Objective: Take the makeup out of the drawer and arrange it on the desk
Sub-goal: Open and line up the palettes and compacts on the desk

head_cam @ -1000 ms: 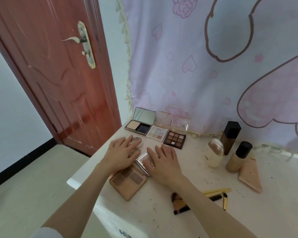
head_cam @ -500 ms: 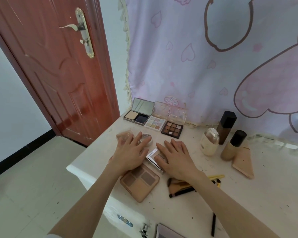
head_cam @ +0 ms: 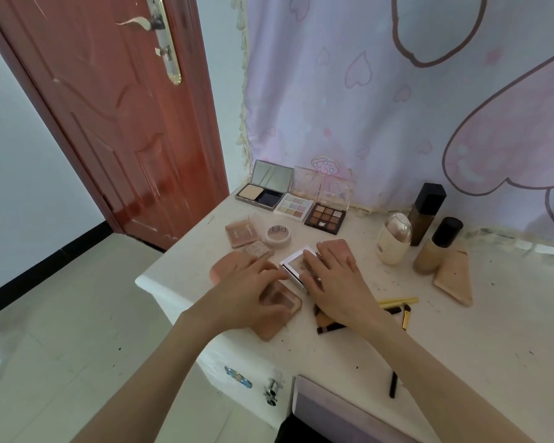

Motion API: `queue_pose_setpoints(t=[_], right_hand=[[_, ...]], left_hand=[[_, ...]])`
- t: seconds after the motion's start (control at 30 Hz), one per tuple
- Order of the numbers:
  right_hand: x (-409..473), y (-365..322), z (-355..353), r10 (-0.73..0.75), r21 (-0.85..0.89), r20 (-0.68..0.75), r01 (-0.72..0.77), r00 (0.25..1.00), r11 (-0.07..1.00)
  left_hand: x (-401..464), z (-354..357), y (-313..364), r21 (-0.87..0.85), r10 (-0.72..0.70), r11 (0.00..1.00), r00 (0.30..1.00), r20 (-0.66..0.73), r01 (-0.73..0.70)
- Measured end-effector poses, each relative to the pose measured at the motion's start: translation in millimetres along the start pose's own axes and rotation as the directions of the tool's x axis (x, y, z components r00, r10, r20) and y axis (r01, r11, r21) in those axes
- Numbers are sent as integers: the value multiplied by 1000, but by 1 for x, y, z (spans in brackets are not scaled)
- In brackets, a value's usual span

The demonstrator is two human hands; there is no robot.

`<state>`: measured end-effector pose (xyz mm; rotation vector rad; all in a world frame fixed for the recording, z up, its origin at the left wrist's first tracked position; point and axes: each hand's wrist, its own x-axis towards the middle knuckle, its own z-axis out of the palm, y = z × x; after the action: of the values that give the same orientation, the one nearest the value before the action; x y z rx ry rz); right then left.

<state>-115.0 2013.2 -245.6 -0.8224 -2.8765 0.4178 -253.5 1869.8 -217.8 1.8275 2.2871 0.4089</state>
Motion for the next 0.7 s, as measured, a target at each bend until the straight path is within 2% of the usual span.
queue_pose_setpoints(t=[0.07,0.2,0.3,0.4,0.6,0.7], right_hand=[[-5,0,2,-20,-35,1,20,1000,999],[-6,2,3,-16,-32,49,18,999,999],[-5,4,3,-10,-17,62,11,998,1000],[-5,5,4,-8,-21,56,9,998,1000],[-5,5,4,-3,10,72,3,997,1000],[-3,4,-7,2,156,89,-15,996,988]], left_hand=[[-7,3,4,40,-14,999,988,151,9],[-12,-2,6,201,-67,980,933,354,-6],[-11,-6,6,214,-94,977,897,431,-1],[-9,-9,7,153,-69,988,904,422,5],[-6,-2,10,90,-43,996,962,268,20],[-7,-4,14,-57,-62,995,976,210,76]])
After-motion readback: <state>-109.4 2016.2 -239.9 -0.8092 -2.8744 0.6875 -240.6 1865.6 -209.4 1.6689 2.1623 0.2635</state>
